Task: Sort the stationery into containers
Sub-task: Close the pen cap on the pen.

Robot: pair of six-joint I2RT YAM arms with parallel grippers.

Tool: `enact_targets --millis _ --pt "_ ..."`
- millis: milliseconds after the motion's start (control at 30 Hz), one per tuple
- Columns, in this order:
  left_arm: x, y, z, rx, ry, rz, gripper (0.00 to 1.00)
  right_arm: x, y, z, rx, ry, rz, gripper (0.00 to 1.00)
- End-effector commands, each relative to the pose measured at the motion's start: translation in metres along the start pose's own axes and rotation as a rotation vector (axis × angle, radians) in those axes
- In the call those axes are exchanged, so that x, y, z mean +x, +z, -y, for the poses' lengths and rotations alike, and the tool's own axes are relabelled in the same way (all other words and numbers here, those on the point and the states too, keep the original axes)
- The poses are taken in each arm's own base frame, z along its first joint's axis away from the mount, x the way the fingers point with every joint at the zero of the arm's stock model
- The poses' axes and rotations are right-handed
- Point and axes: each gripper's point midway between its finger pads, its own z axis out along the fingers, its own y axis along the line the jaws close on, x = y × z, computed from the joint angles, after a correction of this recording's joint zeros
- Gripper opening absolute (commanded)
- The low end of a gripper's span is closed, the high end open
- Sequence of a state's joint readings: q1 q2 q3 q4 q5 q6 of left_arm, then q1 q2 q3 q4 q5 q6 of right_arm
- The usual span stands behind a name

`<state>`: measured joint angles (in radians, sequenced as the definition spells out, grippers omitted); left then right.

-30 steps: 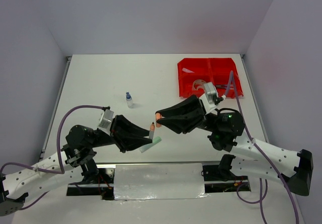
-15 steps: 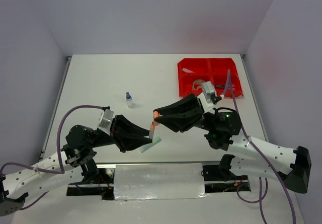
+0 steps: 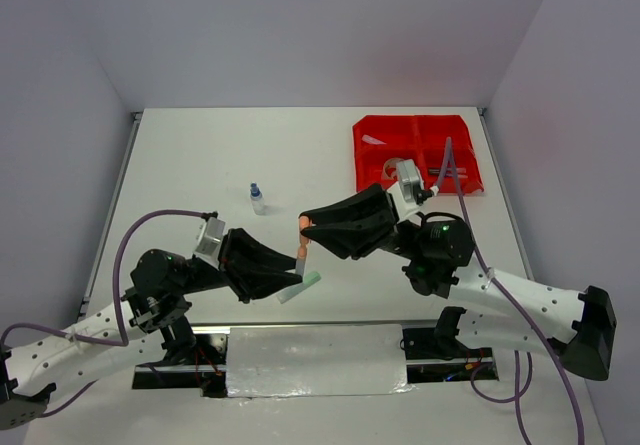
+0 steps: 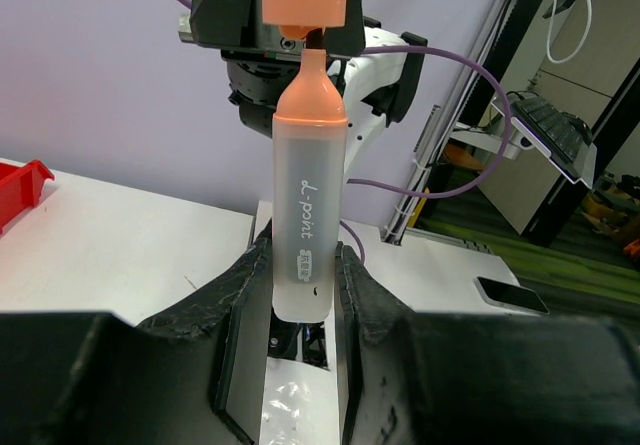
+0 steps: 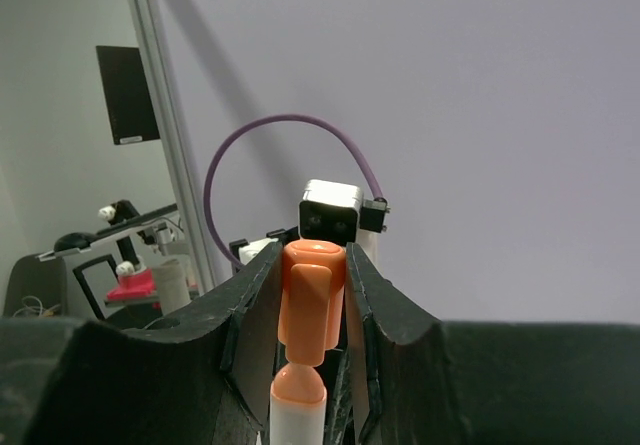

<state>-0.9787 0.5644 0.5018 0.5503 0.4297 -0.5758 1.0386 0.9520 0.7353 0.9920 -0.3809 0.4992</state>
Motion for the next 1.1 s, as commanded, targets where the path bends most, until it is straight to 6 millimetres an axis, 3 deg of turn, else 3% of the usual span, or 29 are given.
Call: enact_targets --millis 0,400,700,1067 --pt "-0.017 0.0 0.007 0.022 0.054 0.058 0.0 -0.019 0.008 -0.009 -0.033 -0.042 0.066 0.0" --pt "-0.025 -0.002 0.008 0.012 0.068 0.092 0.0 -0.003 -0.001 -0.01 -0.026 0.01 0.063 0.0" --pt "-0.029 0.0 0.005 0.003 0.074 0.113 0.0 0.005 0.0 0.003 0.039 0.025 0.075 0.0" --pt "-0.049 -0.007 0.003 -0.048 0.145 0.175 0.0 0.016 -0.006 0.007 0.095 0.037 0.073 0.02"
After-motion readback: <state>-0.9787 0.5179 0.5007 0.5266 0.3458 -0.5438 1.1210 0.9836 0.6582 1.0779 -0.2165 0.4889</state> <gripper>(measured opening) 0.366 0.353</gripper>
